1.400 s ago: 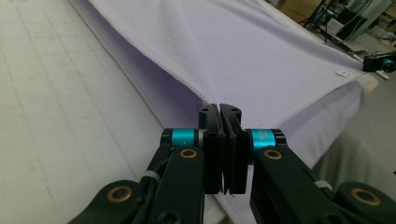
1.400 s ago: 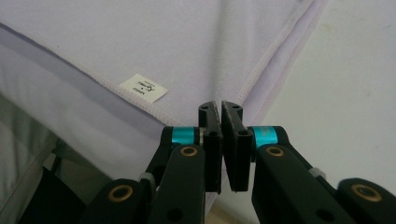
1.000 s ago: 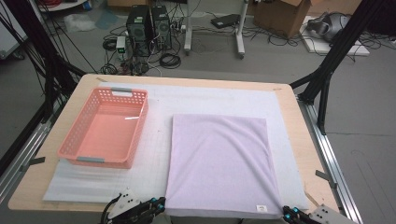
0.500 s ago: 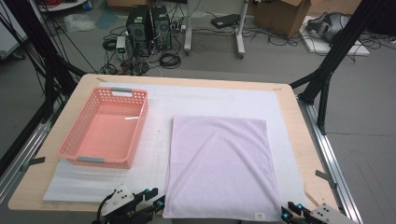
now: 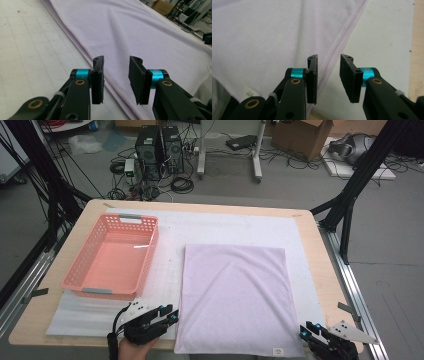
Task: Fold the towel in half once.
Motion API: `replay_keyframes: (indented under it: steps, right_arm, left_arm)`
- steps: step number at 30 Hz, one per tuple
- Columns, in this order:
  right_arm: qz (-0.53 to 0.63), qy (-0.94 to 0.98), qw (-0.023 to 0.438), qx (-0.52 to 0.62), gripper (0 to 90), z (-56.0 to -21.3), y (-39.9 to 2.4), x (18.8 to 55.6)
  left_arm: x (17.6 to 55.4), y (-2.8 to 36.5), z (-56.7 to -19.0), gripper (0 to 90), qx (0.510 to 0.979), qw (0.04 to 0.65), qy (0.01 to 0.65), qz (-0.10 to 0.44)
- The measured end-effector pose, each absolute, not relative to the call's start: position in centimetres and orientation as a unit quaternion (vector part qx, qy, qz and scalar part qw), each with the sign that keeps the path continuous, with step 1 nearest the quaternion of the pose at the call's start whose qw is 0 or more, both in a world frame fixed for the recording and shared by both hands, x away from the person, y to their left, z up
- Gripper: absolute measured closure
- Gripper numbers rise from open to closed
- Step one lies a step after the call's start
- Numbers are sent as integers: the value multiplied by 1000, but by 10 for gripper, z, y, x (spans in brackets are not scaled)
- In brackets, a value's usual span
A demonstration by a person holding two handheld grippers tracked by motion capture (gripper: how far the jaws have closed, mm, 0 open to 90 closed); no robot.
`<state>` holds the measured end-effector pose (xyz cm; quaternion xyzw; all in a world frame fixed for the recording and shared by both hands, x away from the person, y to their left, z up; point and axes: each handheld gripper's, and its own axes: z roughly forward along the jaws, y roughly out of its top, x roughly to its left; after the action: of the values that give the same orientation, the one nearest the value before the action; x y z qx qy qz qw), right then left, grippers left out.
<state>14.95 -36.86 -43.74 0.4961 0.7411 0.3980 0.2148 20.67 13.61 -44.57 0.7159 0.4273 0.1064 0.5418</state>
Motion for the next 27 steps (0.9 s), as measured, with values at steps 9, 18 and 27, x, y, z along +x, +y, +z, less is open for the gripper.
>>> replay_keyframes:
  steps: [9,18,27]
  right_arm:
    - [398,730,211,514,692,-442,-375,183]
    - [403,729,216,510,691,-439,-372,215]
    - [400,724,218,518,694,-441,-383,232]
  left_arm:
    - [248,133,-448,657,724,535,424,98]
    - [272,130,-438,594,720,542,420,108]
    - [305,117,-446,625,741,507,429,98]
